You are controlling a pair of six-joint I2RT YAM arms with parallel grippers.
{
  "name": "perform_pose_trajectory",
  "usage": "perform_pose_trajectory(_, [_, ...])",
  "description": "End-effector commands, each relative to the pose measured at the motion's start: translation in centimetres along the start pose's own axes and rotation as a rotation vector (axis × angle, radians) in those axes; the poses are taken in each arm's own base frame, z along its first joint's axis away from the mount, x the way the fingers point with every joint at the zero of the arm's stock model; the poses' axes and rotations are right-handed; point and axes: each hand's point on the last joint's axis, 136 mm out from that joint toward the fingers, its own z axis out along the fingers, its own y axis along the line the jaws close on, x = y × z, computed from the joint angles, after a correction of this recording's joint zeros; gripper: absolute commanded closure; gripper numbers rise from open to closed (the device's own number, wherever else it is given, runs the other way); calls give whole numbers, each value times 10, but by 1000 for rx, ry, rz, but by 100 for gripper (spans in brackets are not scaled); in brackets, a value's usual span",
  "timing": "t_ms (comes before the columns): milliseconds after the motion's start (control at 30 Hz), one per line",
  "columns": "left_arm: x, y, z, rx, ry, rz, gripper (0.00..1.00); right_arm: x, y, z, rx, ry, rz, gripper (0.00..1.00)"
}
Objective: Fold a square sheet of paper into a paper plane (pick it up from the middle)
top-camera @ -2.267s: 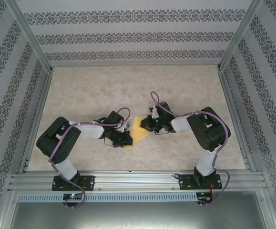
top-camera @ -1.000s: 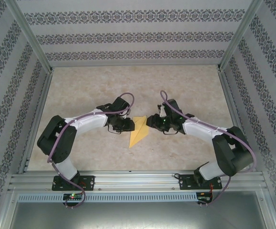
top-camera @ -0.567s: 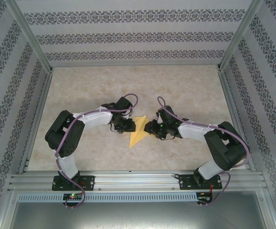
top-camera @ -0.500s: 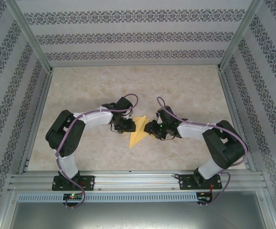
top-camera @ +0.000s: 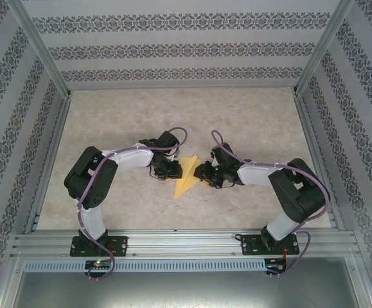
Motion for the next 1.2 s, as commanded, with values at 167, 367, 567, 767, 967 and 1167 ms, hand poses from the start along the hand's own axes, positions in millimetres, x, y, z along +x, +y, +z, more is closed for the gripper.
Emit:
perform_pose_trajectory(167, [8, 8, 9, -17, 59, -7, 74, -3, 16, 11, -85, -8, 15, 62])
perform_pose_trajectory(367, [9, 6, 10, -5, 65, -7, 75, -6, 18, 13, -100, -12, 28, 62])
perform_pose_trajectory(567, [9, 7, 11, -7, 67, -8, 75, -7, 25, 13, -128, -7, 13, 62])
perform_pose_trajectory(767, [8, 7, 9, -11, 60, -8, 77, -13, 42, 14, -172, -3, -32, 60])
perform_pose_trajectory(967, [8, 8, 7, -17, 56, -11, 78, -21, 56, 17, -203, -8, -83, 59])
perform_pose_trajectory(1167, [7, 9, 4, -31, 42, -12, 79, -29, 62, 20, -215, 1, -118, 58])
